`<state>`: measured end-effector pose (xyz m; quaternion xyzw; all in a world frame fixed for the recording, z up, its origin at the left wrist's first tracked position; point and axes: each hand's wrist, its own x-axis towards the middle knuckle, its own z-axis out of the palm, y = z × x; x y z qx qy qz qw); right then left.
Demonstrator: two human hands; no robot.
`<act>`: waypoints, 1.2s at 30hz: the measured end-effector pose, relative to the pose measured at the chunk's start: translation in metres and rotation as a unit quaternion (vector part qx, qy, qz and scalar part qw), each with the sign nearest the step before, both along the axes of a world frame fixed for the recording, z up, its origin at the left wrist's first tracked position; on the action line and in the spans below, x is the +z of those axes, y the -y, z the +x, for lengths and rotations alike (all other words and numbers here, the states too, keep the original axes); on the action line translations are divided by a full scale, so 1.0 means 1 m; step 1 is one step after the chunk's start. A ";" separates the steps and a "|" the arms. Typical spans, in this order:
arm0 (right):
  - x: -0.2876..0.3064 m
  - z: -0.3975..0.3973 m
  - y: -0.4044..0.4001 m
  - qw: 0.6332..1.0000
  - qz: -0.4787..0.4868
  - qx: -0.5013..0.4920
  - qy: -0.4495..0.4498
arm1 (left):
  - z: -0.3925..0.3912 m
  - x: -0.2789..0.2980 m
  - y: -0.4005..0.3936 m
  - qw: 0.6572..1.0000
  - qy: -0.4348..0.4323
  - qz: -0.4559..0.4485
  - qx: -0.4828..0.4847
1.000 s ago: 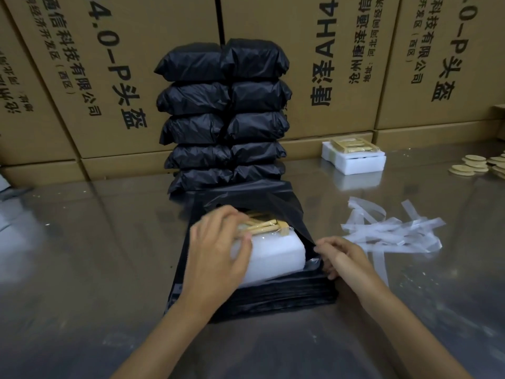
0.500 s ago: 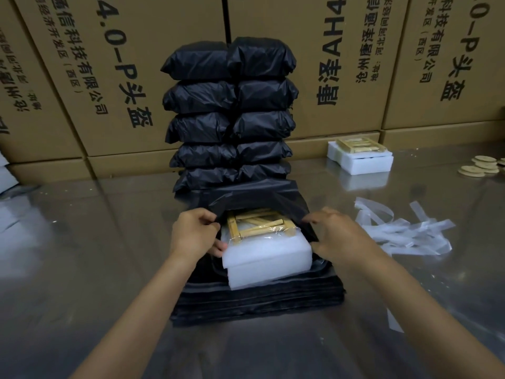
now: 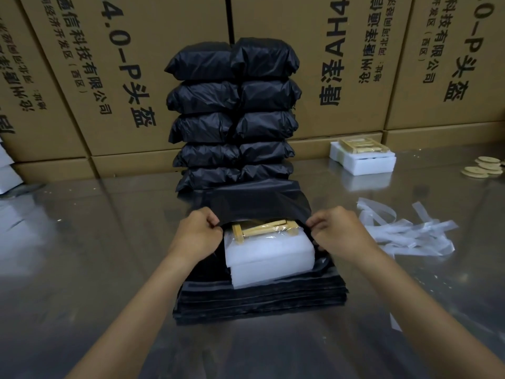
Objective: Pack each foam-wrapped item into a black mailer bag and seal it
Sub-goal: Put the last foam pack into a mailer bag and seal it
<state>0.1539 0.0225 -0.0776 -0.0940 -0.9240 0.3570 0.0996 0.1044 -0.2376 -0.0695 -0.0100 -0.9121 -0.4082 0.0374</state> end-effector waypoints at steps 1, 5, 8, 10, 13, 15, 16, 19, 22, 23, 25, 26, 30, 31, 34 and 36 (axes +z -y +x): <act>-0.003 0.000 -0.002 1.000 0.018 0.003 -0.007 | 0.003 -0.002 0.000 1.000 0.000 -0.026 -0.017; -0.017 0.003 -0.007 0.996 -0.055 0.061 0.023 | 0.013 -0.015 0.000 0.997 0.032 0.027 -0.069; -0.024 0.006 -0.010 0.982 -0.130 0.122 0.070 | 0.015 -0.026 0.003 0.988 0.070 0.091 -0.100; -0.024 0.008 -0.010 0.967 -0.165 0.164 0.103 | 0.015 -0.031 0.005 0.978 0.093 0.126 -0.139; -0.022 0.012 -0.012 0.955 -0.150 0.219 0.134 | 0.015 -0.034 0.013 0.956 0.128 0.135 -0.225; -0.021 0.015 -0.016 0.954 -0.094 0.241 0.148 | 0.015 -0.036 0.021 0.945 0.153 0.098 -0.272; -0.021 0.016 -0.018 0.954 -0.076 0.246 0.154 | 0.016 -0.036 0.024 0.942 0.166 0.076 -0.283; -0.021 0.018 -0.018 0.962 -0.033 0.225 0.150 | 0.018 -0.042 0.027 0.949 0.165 0.052 -0.262; -0.020 0.018 -0.013 0.976 -0.006 0.190 0.108 | 0.022 -0.045 0.022 0.972 0.095 0.021 -0.216; -0.020 0.018 -0.011 0.981 0.011 0.172 0.091 | 0.023 -0.044 0.021 0.976 0.072 -0.004 -0.203; -0.022 0.019 -0.010 0.989 0.040 0.132 0.062 | 0.026 -0.042 0.020 0.981 0.036 -0.061 -0.179; -0.023 0.019 -0.009 0.991 0.042 0.117 0.052 | 0.028 -0.040 0.020 0.982 0.017 -0.079 -0.168; -0.032 0.020 -0.004 0.996 0.027 0.079 0.007 | 0.032 -0.040 0.018 0.988 -0.043 -0.079 -0.125; -0.035 0.020 -0.002 0.997 0.027 0.068 -0.013 | 0.032 -0.042 0.017 0.990 -0.054 -0.074 -0.106; -0.041 0.019 0.007 0.996 0.033 0.041 -0.073 | 0.028 -0.050 0.014 0.994 -0.079 -0.066 -0.047; -0.043 0.017 0.012 0.994 0.031 0.028 -0.097 | 0.025 -0.053 0.011 0.994 -0.088 -0.058 -0.023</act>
